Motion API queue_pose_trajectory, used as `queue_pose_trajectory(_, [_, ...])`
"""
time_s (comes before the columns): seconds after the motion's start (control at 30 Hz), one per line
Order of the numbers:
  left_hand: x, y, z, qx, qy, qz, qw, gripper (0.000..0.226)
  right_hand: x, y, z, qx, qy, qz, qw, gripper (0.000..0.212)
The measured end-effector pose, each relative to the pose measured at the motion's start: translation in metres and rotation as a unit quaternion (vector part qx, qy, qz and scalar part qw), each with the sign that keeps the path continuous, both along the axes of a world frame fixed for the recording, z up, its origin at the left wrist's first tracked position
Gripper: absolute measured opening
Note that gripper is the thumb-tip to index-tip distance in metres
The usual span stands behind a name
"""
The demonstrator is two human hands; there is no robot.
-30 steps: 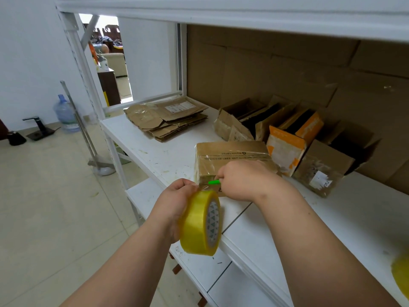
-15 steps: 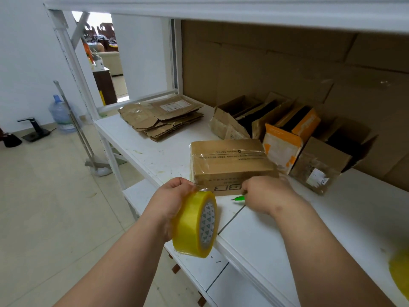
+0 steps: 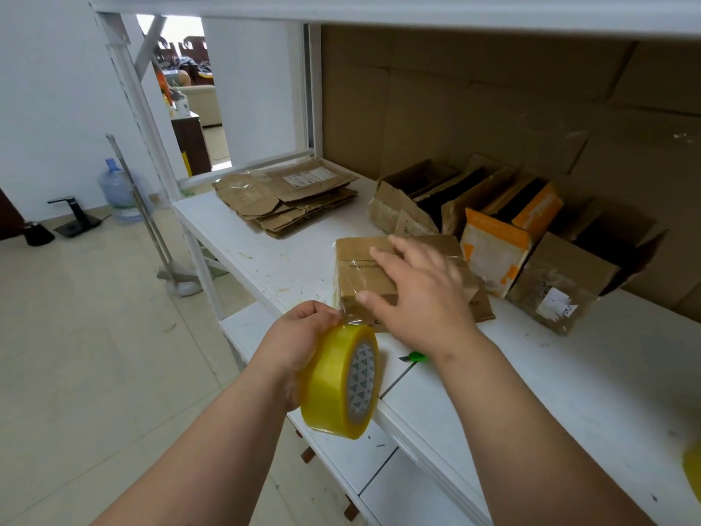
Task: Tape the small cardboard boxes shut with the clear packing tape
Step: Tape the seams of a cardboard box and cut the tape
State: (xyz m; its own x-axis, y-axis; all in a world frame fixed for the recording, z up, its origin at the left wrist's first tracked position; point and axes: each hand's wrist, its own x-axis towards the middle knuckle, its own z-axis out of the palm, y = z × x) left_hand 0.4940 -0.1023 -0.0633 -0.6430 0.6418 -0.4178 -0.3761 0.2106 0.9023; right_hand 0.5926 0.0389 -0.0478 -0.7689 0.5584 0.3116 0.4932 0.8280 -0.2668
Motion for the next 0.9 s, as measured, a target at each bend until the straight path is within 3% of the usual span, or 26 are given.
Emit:
queue_pose_trajectory(0.07, [0.001,-0.001,0.001,0.006,-0.006,0.000,1.000,0.006,-0.010,0.002,-0.011,0.002,-0.026,0.006,1.000,0.071])
queue_pose_trajectory(0.27, [-0.005,-0.012,-0.004,-0.009,-0.013,0.020,1.000,0.014,-0.020,0.005,-0.021,0.033,-0.006,-0.016,0.999,0.069])
queue_pose_trajectory(0.4, [-0.006,-0.014,-0.008,0.057,-0.037,-0.013,0.998,0.010,-0.021,0.005,-0.020,0.026,-0.011,-0.020,0.999,0.073])
queue_pose_trajectory(0.5, [-0.007,-0.013,-0.007,0.090,-0.004,-0.039,0.995,0.013,-0.021,0.002,-0.019,0.021,0.003,-0.027,0.999,0.073])
queue_pose_trajectory(0.7, [0.000,-0.013,-0.003,0.077,0.126,-0.002,0.989,0.023,-0.025,0.001,-0.016,-0.016,-0.010,-0.022,1.000,0.071])
queue_pose_trajectory(0.9, [0.005,-0.002,0.000,0.045,0.174,0.004,0.984,0.013,-0.013,0.005,-0.003,-0.088,0.004,0.013,0.996,0.062])
